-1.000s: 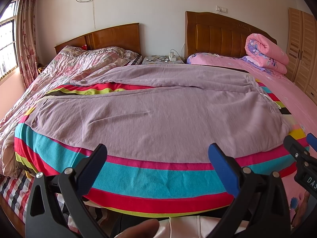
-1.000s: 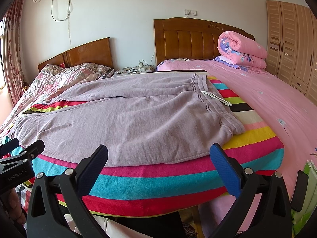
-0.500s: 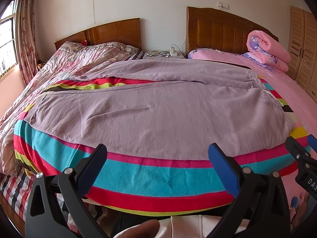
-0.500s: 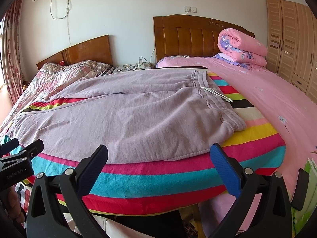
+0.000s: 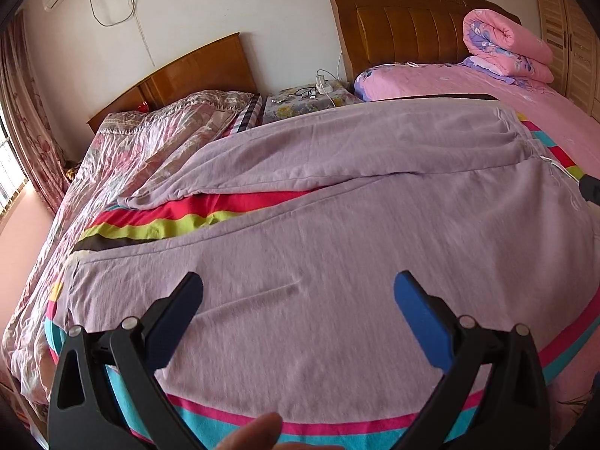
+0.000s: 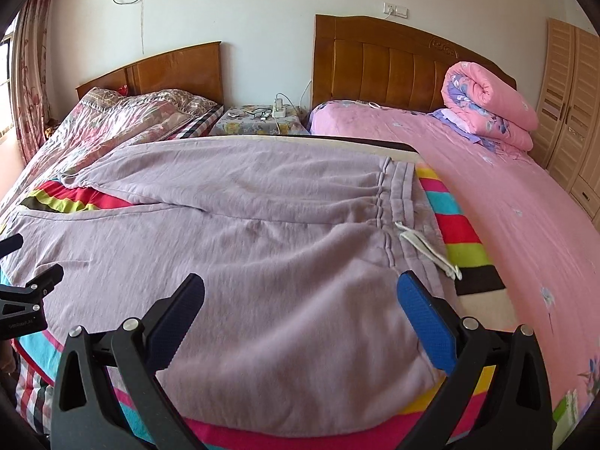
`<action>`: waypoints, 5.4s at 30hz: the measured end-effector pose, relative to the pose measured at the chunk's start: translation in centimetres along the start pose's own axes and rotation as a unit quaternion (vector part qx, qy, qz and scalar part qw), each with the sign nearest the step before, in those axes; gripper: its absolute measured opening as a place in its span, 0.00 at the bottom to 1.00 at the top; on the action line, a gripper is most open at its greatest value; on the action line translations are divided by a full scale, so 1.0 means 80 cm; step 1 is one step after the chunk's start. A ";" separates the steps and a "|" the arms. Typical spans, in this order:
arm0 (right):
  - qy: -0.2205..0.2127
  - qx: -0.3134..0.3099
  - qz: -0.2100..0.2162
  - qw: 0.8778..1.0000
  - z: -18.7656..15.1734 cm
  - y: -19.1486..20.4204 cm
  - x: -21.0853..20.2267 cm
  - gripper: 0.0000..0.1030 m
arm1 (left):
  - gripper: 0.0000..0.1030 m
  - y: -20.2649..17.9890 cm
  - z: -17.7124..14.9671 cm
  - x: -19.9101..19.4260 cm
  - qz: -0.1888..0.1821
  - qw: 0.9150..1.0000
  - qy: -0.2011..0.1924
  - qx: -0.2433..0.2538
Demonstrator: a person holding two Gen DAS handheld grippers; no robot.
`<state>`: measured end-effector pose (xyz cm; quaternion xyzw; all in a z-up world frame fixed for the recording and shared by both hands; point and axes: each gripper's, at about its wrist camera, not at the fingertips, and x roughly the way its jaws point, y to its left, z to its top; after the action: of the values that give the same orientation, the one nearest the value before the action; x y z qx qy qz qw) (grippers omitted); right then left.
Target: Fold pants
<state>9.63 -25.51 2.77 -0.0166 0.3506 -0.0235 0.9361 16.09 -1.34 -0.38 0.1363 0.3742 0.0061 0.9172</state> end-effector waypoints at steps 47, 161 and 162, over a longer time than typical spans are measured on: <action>0.044 0.123 0.179 0.975 -0.059 0.007 0.037 0.59 | 0.85 0.137 0.008 0.171 -0.255 0.914 0.136 -0.285; 0.030 0.338 0.123 0.933 -0.200 -0.132 -0.002 0.09 | 0.06 0.164 -0.164 0.047 -0.234 0.940 0.056 -0.242; 0.030 0.340 0.123 0.932 -0.199 -0.132 -0.002 0.09 | 0.06 0.164 -0.163 0.045 -0.235 0.940 0.054 -0.242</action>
<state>-1.27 -36.30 -8.59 0.3463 0.3492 -0.0264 0.8703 10.89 14.94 -8.44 -0.1823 0.4321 -0.1118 0.8761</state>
